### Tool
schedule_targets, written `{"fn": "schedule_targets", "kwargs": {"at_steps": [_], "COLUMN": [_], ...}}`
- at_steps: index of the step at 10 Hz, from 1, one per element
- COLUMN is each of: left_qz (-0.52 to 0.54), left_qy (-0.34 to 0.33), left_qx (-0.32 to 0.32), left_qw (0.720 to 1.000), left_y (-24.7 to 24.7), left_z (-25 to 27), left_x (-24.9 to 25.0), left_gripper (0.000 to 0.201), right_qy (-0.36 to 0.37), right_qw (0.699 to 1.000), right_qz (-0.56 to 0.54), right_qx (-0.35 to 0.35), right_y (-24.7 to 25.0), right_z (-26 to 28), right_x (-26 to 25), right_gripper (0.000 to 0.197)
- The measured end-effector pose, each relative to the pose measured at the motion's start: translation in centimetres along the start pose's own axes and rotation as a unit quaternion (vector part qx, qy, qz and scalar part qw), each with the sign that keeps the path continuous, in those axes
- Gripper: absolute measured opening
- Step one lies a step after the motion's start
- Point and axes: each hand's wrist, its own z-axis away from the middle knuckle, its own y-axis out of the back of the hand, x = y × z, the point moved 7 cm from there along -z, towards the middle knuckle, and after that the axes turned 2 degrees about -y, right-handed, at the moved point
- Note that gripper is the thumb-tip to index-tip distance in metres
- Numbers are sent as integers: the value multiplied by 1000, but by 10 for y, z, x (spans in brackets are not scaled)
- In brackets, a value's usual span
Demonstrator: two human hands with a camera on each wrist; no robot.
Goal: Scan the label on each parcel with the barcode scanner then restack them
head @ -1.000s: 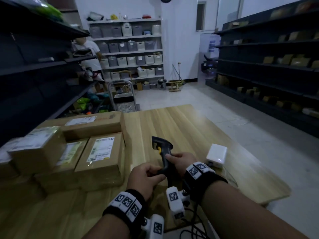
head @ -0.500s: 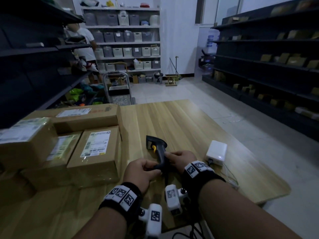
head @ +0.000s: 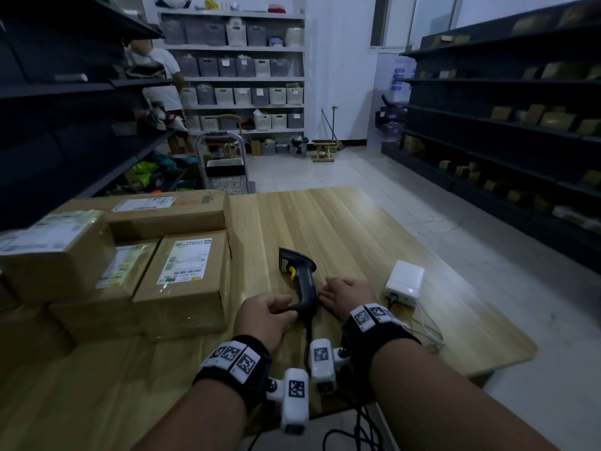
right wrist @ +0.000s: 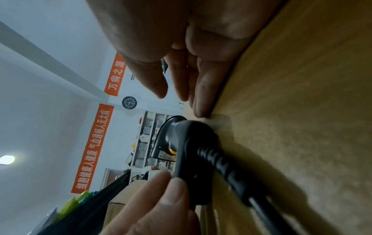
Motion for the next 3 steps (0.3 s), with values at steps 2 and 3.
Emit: {"fn": "schedule_targets", "kwargs": {"at_steps": [2,3], "left_qz": [57,79], "left_qy": [25,51], "left_qx": [2,16], "left_qw": [998,995], "left_y": [5,11], "left_z": [6,12], "left_x": [2,9], "left_gripper": [27,9], "right_qy": [29,64], "right_qw": [999,997], "right_qz": [-38,11], "right_qx": [9,52], "right_y": [9,21], "right_z": [17,20], "right_x": [-7,-12], "right_gripper": [17,18]}}
